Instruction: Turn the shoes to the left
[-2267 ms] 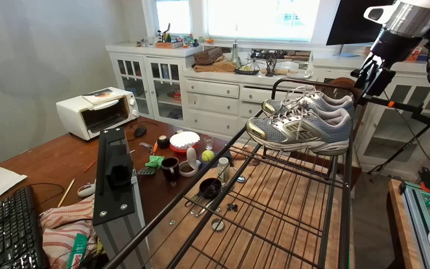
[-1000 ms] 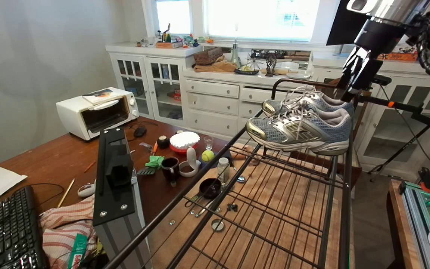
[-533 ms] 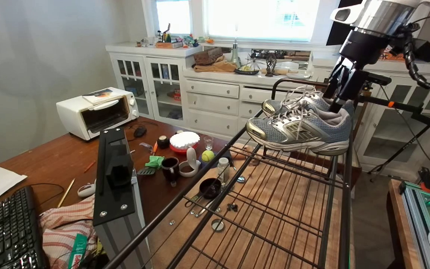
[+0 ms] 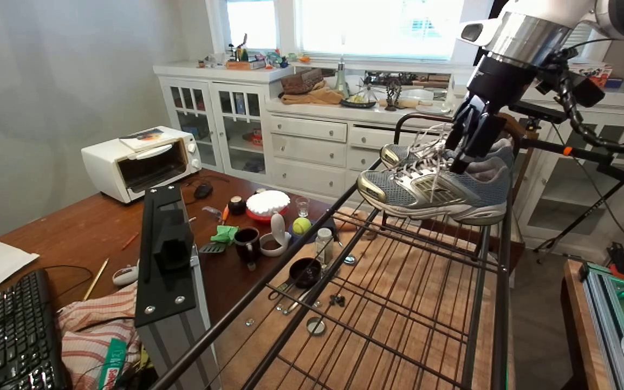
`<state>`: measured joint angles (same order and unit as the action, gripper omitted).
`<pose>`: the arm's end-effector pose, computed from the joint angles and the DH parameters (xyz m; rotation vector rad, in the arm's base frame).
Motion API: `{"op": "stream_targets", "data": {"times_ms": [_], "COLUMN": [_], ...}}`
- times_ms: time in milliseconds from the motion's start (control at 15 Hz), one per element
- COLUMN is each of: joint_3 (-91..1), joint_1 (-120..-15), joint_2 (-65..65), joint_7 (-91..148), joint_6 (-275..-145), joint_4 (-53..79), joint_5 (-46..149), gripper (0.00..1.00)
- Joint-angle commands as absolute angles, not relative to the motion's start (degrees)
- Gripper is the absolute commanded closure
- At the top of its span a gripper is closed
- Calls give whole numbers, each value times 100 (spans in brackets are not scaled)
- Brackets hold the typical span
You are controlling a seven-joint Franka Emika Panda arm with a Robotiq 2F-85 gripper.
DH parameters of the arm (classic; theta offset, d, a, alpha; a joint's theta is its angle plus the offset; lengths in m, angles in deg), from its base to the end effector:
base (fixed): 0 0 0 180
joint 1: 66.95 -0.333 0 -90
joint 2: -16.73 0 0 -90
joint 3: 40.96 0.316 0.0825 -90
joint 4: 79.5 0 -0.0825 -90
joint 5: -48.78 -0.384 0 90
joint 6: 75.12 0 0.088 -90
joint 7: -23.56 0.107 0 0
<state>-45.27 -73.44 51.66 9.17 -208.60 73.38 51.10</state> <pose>0.3780 0.0137 0.4520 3.0564 0.4944 0.4202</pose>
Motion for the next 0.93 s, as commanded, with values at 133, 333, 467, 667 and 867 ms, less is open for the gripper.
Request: {"op": "stream_targets", "data": {"times_ms": [133, 333, 467, 667, 867], "joint_3": [-4442, -4400, -4412, -4387, -4319], "joint_1": [-7340, -7303, -7331, -7386, -7479], "joint_2": [4382, 4202, 4137, 4103, 4083], "joint_7": [944, 902, 742, 410, -16], "joint_6": [-21063, -20873, -20730, -20413, -20031], "joint_4": [6962, 6744, 6592, 6385, 6213], "joint_5": [5004, 5068, 5065, 5118, 5164], "gripper": [0, 35, 49, 71, 86]}}
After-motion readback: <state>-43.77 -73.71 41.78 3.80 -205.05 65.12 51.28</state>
